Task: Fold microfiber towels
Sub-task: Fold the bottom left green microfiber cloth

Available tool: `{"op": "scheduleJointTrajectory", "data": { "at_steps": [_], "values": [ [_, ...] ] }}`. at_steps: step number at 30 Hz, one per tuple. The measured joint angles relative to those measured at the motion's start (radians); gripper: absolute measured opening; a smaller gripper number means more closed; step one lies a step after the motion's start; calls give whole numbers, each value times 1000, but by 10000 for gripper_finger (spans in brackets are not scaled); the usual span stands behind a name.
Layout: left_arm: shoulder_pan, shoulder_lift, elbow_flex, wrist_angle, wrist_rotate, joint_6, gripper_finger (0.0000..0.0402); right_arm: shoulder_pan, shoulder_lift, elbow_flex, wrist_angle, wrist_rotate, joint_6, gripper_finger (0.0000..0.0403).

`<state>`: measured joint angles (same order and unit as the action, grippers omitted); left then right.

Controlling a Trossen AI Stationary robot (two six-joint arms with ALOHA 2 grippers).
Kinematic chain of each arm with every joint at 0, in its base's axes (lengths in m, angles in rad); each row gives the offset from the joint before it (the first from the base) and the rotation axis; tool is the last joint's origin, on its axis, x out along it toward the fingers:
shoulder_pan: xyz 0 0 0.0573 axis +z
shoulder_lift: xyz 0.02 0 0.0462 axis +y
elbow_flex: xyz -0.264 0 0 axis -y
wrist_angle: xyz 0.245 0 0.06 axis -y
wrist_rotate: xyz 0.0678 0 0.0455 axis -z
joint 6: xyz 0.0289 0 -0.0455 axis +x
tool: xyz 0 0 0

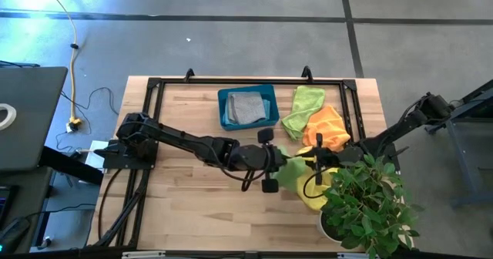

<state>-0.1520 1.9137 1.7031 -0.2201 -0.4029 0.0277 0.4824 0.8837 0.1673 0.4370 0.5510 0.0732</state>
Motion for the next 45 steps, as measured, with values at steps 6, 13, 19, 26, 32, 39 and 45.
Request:
{"op": "scheduleJointTrajectory", "data": {
  "at_steps": [6, 13, 19, 26, 32, 39, 45],
  "values": [
    [0, 0, 0, -107, -12, -23, 1, 2, 0, 0, 0, 5, -24, 9],
    [12, 8, 0, -240, -91, -77, 23, 2, 0, 0, -2, 44, 102, 1],
    [55, 45, 0, -285, -142, 9, 78, 3, 0, 0, -16, 16, 410, 1],
    [115, 120, 0, -290, -223, 259, 116, 3, 0, 0, -91, -67, 845, 0],
    [157, 181, 0, -285, -407, 376, 113, 3, 0, 0, -95, -136, 1031, 0],
    [200, 219, 0, -282, -434, 267, 106, 3, -1, 1, -117, -184, 1080, 0],
    [188, 211, 0, -322, -189, 174, 106, 3, -2, 1, -261, -185, 1075, 0]
  ]
}}
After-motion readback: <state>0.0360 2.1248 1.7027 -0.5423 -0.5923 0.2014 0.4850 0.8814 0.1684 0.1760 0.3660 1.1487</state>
